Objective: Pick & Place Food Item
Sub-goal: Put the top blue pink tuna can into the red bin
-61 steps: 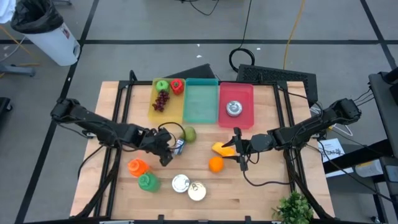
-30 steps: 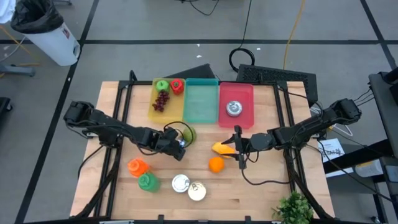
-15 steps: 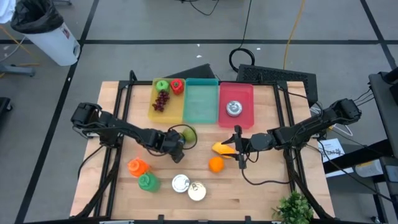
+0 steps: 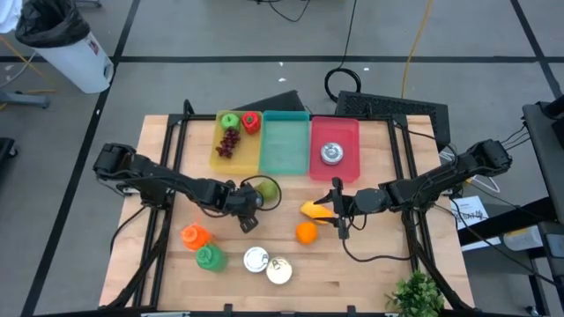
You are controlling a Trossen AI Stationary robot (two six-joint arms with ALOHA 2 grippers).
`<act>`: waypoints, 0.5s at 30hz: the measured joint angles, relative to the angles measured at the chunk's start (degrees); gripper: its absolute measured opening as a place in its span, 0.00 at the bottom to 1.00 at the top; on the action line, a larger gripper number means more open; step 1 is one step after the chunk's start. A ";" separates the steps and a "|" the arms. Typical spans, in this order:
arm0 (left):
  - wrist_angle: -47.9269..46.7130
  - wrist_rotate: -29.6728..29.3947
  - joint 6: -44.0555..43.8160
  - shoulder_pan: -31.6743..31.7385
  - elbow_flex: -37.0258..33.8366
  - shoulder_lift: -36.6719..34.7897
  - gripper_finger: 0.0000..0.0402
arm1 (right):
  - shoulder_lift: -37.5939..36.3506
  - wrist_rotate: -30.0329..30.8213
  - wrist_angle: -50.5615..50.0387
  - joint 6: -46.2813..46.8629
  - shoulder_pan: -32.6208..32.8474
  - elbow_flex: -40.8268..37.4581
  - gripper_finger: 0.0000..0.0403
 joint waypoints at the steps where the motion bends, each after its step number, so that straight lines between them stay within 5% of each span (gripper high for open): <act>1: -0.02 -1.29 1.92 -0.61 0.99 -0.56 0.44 | 0.00 0.02 0.00 0.00 0.00 -0.02 0.50; 5: 2.87 -10.35 16.18 -4.19 4.74 -1.42 0.44 | 0.00 0.02 0.04 0.00 0.00 0.01 0.50; 12: 19.39 -27.27 62.71 -10.18 4.86 0.96 0.46 | 0.00 0.02 0.04 6.30 -0.31 0.01 0.50; 15: 27.14 -30.70 75.91 -10.45 4.85 2.97 0.50 | 1.49 -0.03 1.44 11.84 -1.43 -0.02 0.50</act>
